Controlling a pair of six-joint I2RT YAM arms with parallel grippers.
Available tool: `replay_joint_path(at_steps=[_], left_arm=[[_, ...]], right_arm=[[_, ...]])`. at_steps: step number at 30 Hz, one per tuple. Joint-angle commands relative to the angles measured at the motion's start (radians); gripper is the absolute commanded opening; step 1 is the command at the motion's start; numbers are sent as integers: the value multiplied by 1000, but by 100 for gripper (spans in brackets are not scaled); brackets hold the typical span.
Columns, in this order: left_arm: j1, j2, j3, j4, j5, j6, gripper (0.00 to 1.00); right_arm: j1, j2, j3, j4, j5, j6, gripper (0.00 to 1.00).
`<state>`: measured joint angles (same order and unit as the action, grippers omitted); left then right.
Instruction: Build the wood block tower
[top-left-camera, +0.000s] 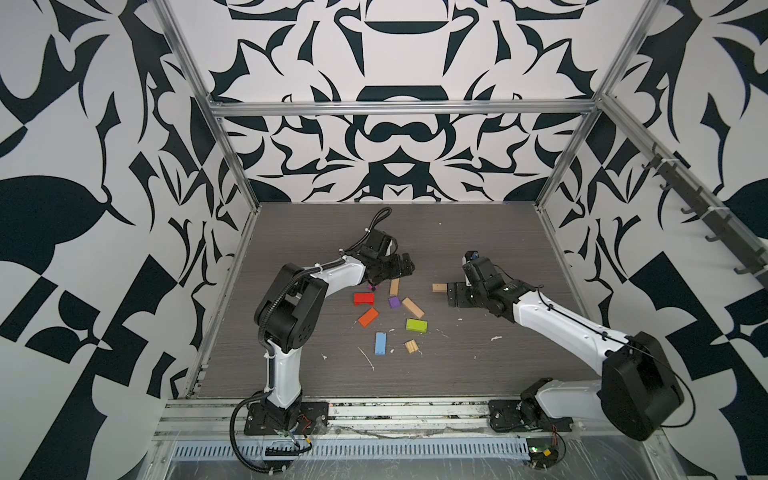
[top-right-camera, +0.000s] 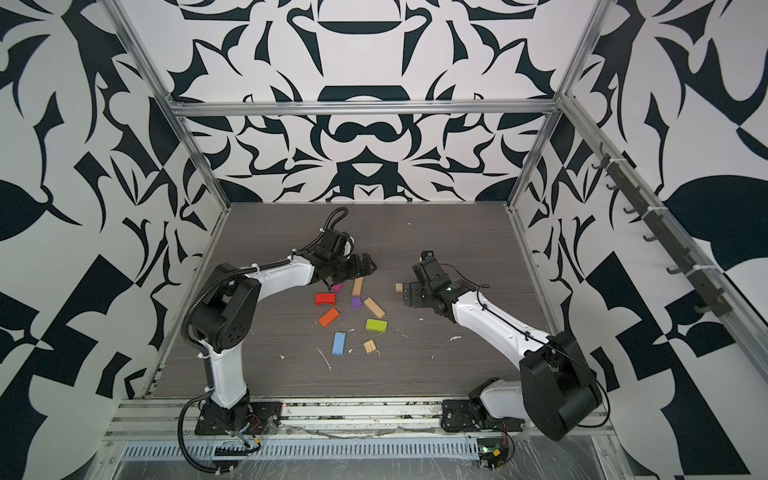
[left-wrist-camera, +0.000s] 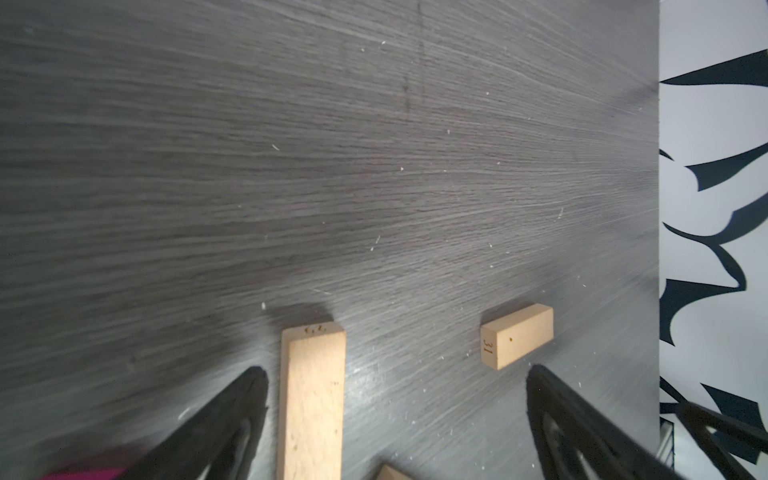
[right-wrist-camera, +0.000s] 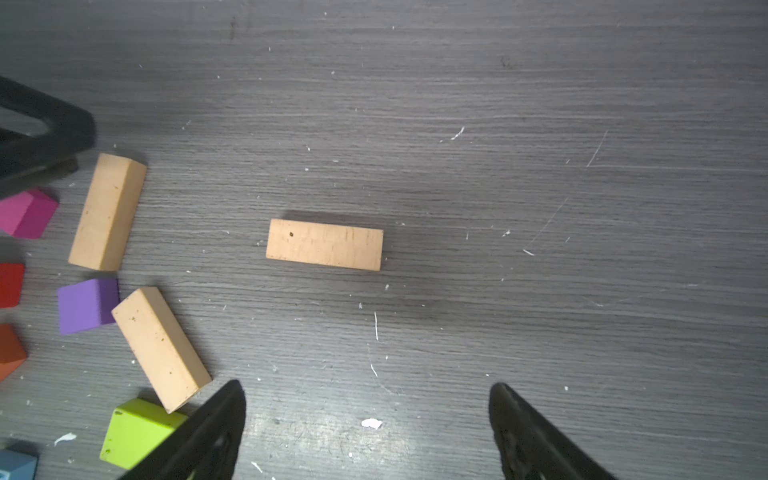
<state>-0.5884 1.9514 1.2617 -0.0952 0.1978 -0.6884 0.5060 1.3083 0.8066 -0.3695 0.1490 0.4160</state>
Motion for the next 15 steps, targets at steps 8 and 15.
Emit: replay_joint_path(at_steps=[8, 15], left_arm=[[4, 84, 51, 5, 52, -42, 100], [4, 114, 69, 46, 105, -68, 99]], right_arm=[[0, -47, 7, 17, 5, -3, 93], [0, -56, 8, 6, 13, -8, 92]])
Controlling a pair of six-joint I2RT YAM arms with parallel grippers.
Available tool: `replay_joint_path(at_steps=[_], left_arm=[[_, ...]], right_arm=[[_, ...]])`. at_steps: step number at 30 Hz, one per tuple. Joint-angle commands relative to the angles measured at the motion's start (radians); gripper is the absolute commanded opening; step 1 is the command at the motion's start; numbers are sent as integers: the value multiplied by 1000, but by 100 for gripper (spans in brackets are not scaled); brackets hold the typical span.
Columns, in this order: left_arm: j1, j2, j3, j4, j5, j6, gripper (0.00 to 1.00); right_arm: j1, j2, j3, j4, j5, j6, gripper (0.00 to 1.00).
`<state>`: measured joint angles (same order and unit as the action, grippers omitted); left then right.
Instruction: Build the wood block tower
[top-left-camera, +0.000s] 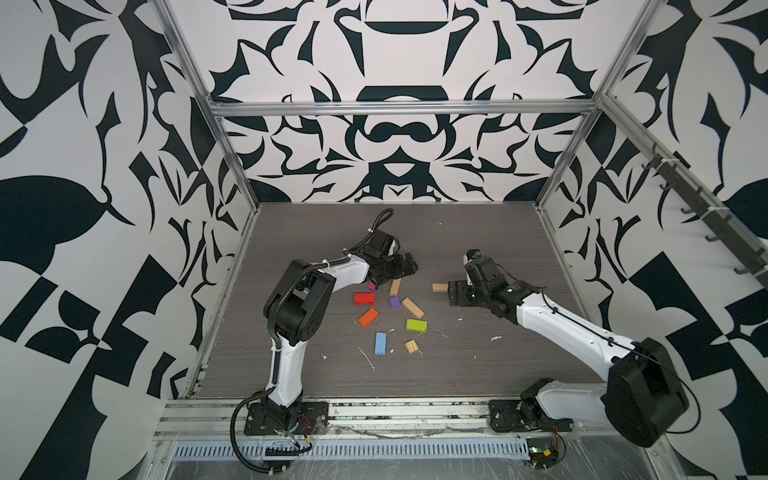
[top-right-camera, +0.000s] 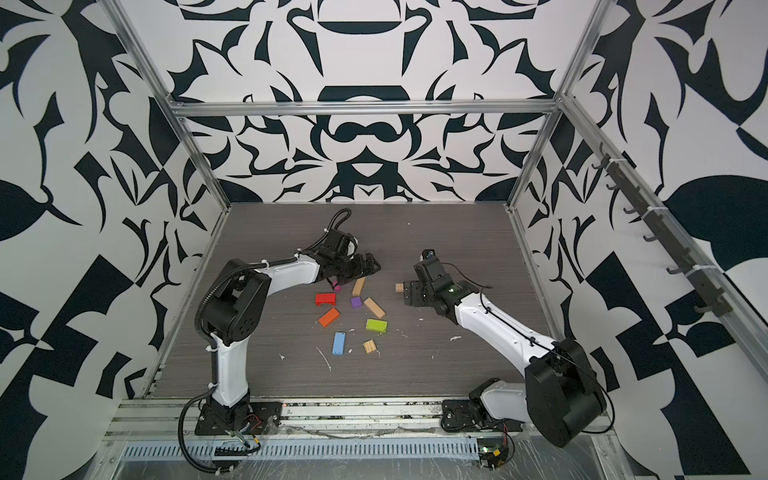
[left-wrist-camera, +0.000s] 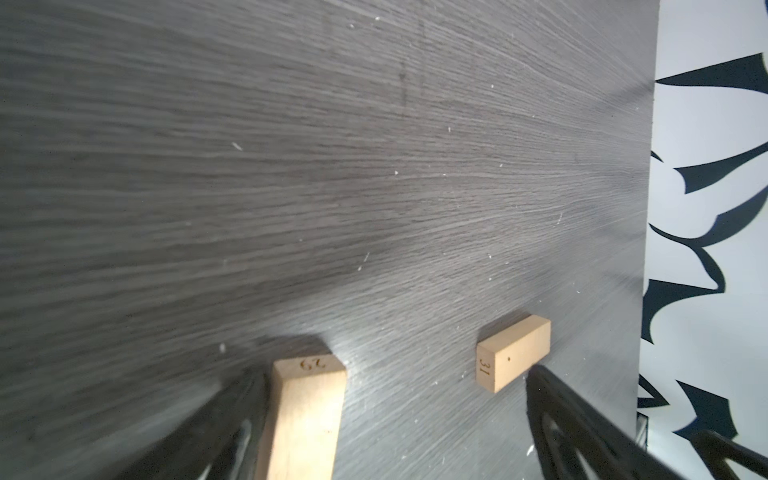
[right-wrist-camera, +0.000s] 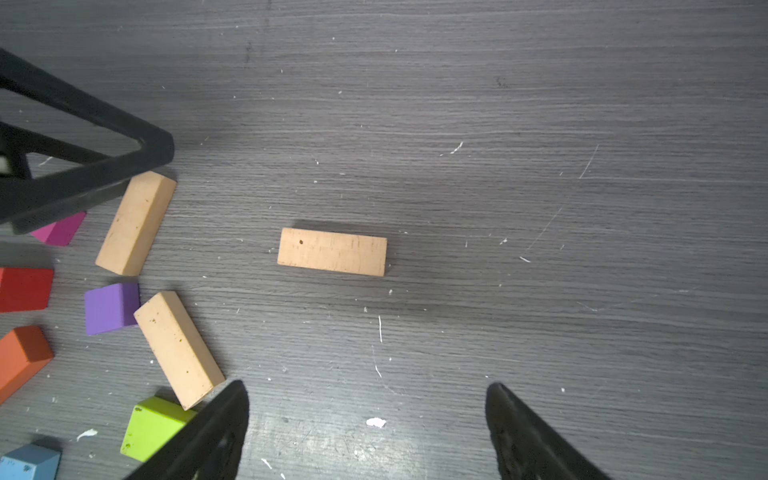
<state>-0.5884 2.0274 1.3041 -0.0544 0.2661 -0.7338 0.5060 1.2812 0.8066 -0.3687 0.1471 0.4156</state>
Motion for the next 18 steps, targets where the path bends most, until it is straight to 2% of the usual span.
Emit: replay_joint_path(at_steps=[1, 11, 18], left_arm=[[4, 43, 30, 6, 43, -24, 99], [-26, 50, 38, 16, 91, 4, 97], [-28, 6, 37, -8, 77, 51, 97]], right_arm=[[0, -31, 10, 4, 17, -7, 92], [0, -27, 7, 4, 4, -17, 92], [0, -10, 27, 1, -37, -47, 91]])
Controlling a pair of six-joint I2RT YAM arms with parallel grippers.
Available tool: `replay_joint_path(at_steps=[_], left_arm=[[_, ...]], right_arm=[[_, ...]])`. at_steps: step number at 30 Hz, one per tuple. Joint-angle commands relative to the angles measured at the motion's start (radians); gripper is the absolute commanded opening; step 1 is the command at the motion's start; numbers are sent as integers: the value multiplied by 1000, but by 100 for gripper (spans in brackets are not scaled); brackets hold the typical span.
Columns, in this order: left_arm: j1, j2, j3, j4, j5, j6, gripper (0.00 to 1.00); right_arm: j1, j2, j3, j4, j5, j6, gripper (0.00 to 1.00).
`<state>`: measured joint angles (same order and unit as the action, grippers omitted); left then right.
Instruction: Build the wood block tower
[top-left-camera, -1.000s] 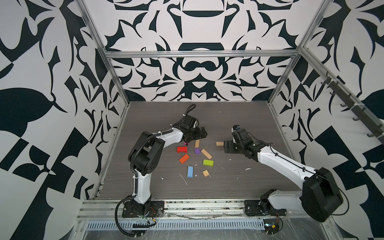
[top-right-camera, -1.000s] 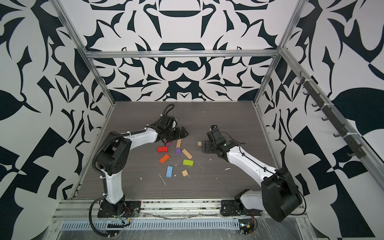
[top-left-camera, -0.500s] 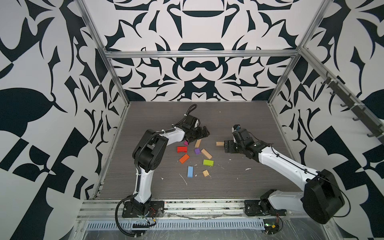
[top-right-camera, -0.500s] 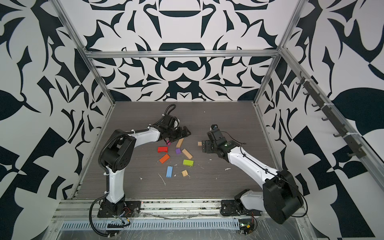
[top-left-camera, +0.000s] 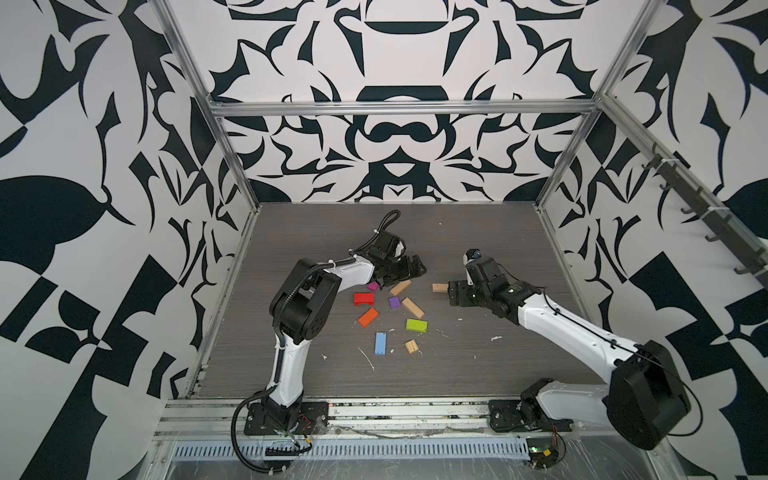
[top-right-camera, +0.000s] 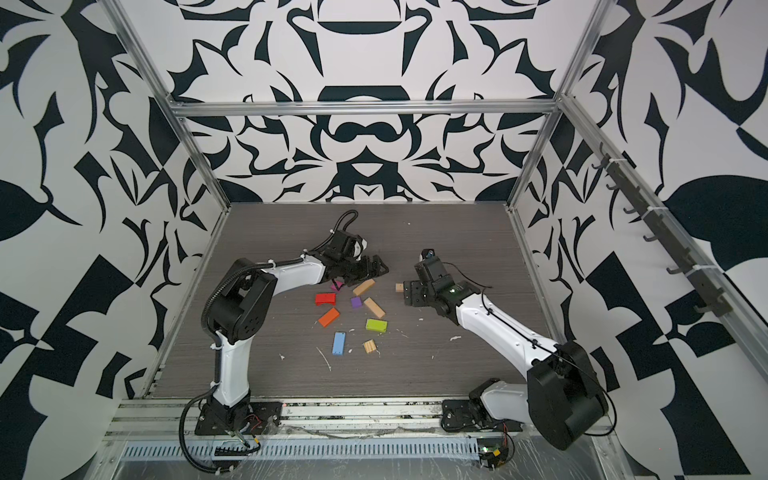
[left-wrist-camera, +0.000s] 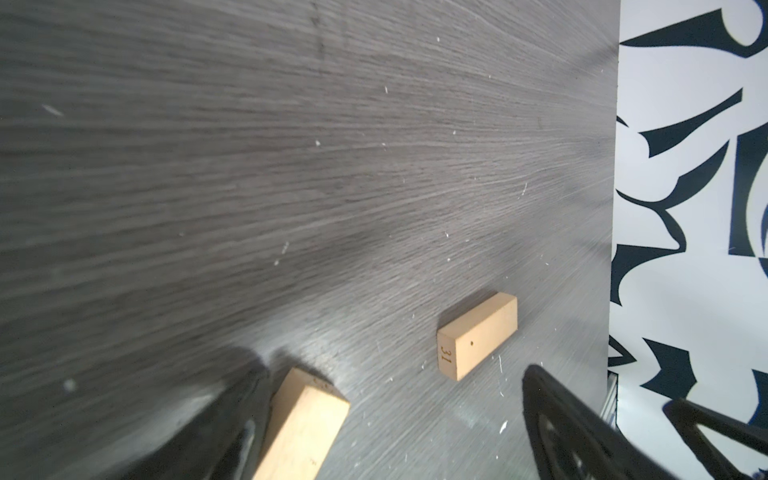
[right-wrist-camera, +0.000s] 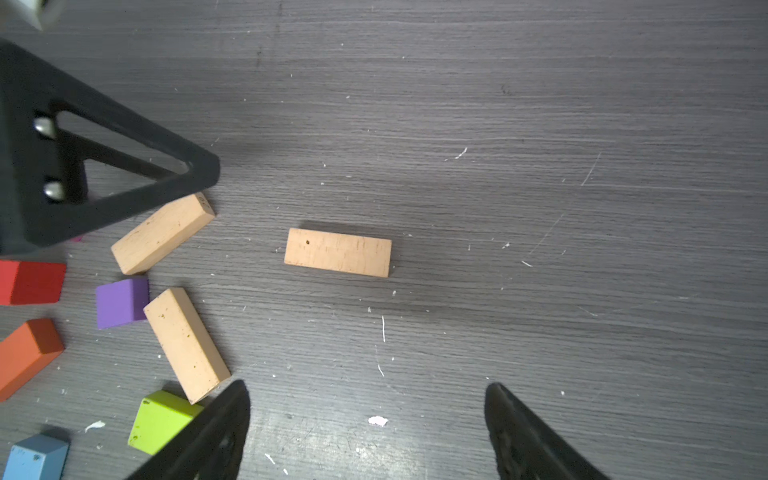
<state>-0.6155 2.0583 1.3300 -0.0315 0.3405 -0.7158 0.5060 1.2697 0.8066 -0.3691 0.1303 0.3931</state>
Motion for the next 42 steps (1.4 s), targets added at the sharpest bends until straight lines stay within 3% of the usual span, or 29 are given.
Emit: replay_joint_path(at_steps=[1, 15, 19, 24, 42], left_arm=[[-1, -41, 9, -35, -9, 40, 97], [46, -315, -135, -7, -93, 52, 99], [56, -377, -187, -22, -104, 50, 99], [67, -452, -265, -45, -138, 44, 99], [157, -703, -483, -175, -207, 52, 100]], right_arm=[[2, 8, 32, 1, -29, -30, 91], [27, 96, 129, 14, -137, -80, 92], [38, 133, 161, 12, -144, -82, 99], [49, 171, 197, 14, -164, -92, 100], [100, 449, 451, -59, -238, -144, 99]])
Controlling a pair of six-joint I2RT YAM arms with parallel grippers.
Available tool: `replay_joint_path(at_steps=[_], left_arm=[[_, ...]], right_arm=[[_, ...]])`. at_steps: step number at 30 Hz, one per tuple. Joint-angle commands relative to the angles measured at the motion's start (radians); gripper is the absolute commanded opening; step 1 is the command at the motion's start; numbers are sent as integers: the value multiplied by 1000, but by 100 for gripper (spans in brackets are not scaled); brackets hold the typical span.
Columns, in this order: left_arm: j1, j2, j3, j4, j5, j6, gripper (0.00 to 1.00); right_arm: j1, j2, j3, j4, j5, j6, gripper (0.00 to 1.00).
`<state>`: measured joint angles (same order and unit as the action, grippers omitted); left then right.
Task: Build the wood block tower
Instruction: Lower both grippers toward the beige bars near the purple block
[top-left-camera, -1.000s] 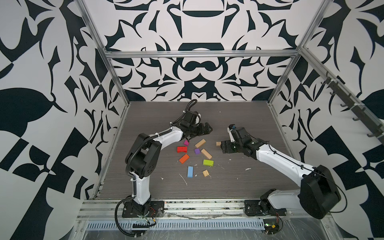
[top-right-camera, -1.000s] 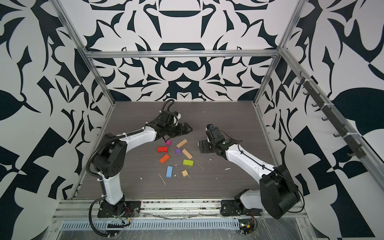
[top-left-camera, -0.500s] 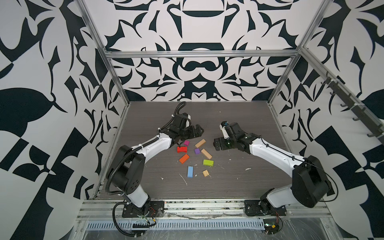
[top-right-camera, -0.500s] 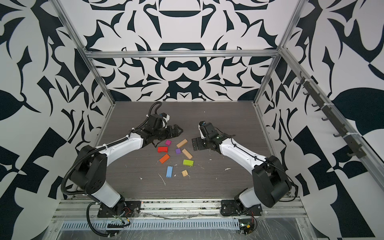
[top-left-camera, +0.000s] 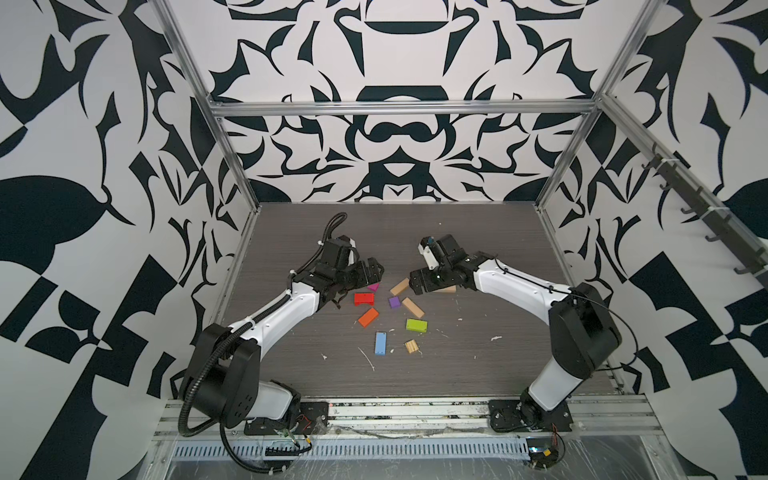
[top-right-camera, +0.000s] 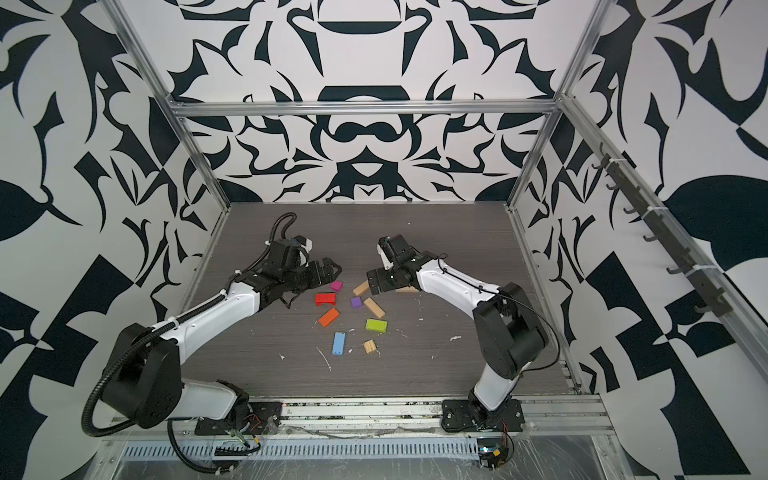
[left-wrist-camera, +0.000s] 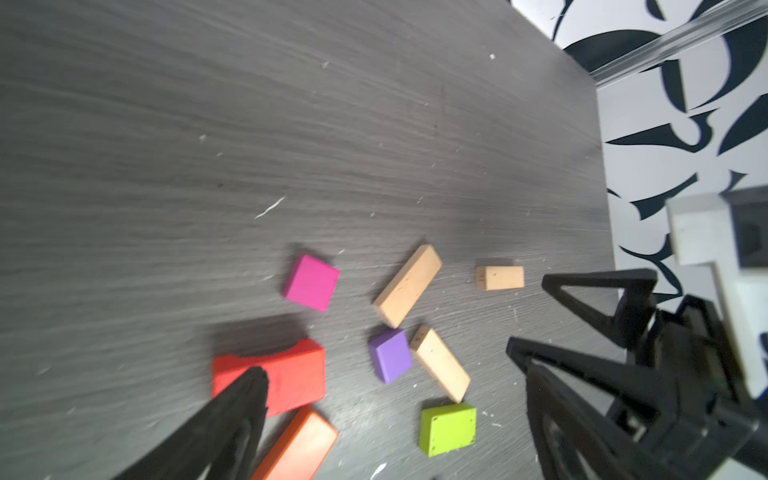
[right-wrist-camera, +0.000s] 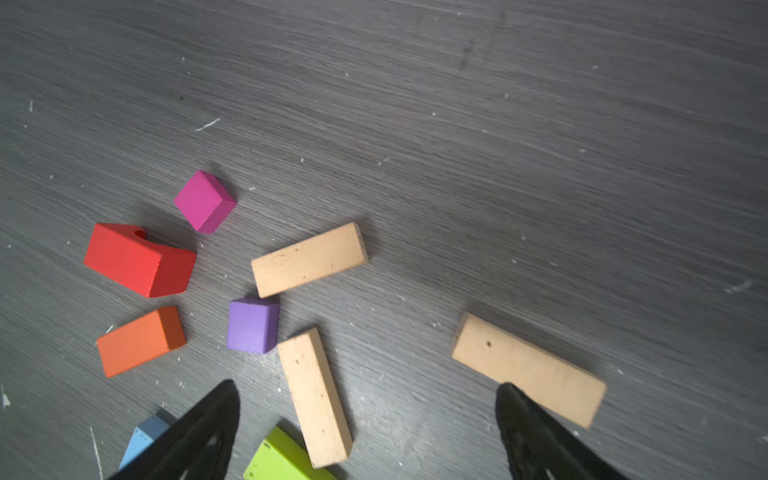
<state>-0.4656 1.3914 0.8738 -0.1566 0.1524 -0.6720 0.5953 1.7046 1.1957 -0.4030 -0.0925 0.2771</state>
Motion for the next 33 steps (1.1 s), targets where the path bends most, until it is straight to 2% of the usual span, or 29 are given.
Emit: replay_joint_path(at_steps=[1, 7, 14, 33], left_arm=[[8, -49, -36, -53, -26, 3, 99], [15, -109, -80, -59, -49, -9, 100], [21, -150, -103, -75, -37, -9, 99], [20, -169, -154, -49, -29, -36, 99]], right_arm=[[16, 33, 82, -35, -11, -38, 100], [59, 132, 186, -87, 49, -94, 100], [85, 218, 274, -127, 61, -129, 99], [121, 349, 371, -152, 98, -138, 96]])
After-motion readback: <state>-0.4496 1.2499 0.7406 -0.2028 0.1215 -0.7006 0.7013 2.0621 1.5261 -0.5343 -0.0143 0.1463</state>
